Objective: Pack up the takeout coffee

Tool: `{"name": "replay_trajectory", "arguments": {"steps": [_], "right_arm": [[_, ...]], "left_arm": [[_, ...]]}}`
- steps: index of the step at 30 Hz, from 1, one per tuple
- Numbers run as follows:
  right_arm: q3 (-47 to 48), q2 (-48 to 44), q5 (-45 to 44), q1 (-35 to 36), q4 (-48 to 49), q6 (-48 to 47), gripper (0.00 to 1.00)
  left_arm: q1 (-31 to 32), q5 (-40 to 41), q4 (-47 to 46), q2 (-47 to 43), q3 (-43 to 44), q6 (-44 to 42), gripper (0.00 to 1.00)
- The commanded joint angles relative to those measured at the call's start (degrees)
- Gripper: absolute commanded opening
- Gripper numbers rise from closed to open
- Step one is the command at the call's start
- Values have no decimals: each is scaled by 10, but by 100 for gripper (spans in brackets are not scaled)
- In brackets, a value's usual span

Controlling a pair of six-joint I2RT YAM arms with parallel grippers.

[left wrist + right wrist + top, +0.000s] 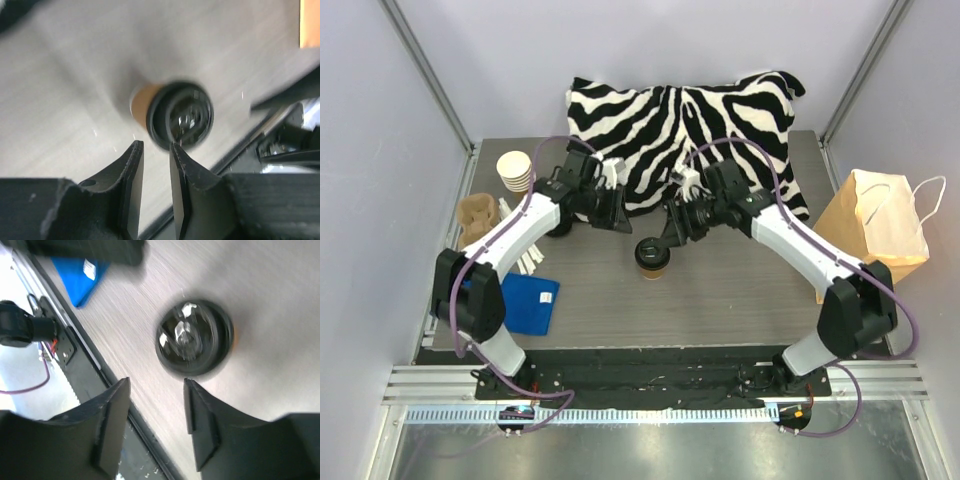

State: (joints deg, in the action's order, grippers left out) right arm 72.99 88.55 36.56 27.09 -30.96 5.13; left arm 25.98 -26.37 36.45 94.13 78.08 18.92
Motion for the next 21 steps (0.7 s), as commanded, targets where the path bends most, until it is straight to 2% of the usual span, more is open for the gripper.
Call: {"name": "replay_trajectory", "arguments": {"steps": [1,9,21], "right_arm": [[-115,-63,-41,-8,11,86,52],[-191,-79,-32,-20,19,89,48],[-235,-90,-11,-48,17,104,47]], "left_arm": [[5,36,-28,55,63,-14,32],[13,33,-36,124,83,-3,31],[60,30,-22,65,-18,-2,30]]}}
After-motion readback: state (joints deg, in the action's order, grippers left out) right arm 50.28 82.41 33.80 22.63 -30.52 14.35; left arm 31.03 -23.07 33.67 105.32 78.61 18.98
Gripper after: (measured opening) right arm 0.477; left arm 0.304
